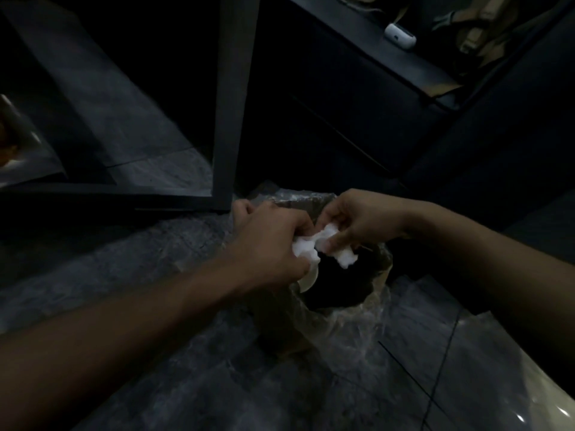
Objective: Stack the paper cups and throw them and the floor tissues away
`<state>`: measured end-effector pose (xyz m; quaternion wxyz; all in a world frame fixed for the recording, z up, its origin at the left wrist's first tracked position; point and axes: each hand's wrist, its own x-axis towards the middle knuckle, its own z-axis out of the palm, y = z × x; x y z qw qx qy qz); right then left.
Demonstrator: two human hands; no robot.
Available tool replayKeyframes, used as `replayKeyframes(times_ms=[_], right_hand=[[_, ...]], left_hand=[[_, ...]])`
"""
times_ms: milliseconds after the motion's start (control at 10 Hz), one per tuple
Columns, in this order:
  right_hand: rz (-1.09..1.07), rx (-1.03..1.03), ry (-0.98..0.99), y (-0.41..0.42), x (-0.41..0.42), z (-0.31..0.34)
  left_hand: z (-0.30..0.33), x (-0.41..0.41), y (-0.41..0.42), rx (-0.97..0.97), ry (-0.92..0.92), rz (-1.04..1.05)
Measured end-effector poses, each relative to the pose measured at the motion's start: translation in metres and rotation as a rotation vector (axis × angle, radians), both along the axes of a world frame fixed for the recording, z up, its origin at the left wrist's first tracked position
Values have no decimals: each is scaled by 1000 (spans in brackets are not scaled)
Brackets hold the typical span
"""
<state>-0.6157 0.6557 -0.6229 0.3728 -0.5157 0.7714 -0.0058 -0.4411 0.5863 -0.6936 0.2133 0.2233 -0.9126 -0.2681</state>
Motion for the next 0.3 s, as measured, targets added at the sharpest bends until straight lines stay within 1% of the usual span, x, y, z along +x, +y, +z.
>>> replayKeyframes(times_ms=[100,200,300], right_hand=[[14,-20,-16,-8,2,0],[5,-76,13,-15,4,0],[-20,-121,7,-24,8,1]], left_hand=[[3,3,-5,25,4,13],[9,11,-14,77,7,52],[11,22,-23,160,46,109]])
